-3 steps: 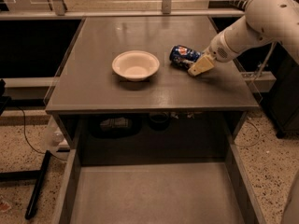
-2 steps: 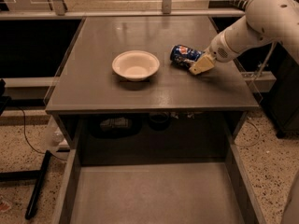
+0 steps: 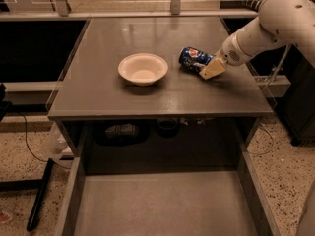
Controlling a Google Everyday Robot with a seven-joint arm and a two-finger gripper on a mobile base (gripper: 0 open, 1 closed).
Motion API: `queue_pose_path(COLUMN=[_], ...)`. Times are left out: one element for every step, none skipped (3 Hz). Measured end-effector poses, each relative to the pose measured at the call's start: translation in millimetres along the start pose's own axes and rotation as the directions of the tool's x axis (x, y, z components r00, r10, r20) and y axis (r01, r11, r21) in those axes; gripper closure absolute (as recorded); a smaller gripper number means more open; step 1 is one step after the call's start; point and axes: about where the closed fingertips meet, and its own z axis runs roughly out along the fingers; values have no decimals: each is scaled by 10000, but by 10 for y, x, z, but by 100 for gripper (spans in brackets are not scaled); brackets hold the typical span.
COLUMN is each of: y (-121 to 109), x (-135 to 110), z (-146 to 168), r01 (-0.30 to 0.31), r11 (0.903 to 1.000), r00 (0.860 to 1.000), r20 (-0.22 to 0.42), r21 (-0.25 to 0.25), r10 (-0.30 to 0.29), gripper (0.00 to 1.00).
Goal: Place pepsi can into top drawer
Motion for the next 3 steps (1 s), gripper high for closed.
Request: queue_pose_path(y=[0,31,67], x=[0,18,81], z=[0,-52,-251], r01=[0,21,-36], r11=[10000,10000,9990], r00=[10000,10000,10000], r20=[0,41,29], r21=[0,93,441], r10=[0,-21,34], gripper=[100,100,100])
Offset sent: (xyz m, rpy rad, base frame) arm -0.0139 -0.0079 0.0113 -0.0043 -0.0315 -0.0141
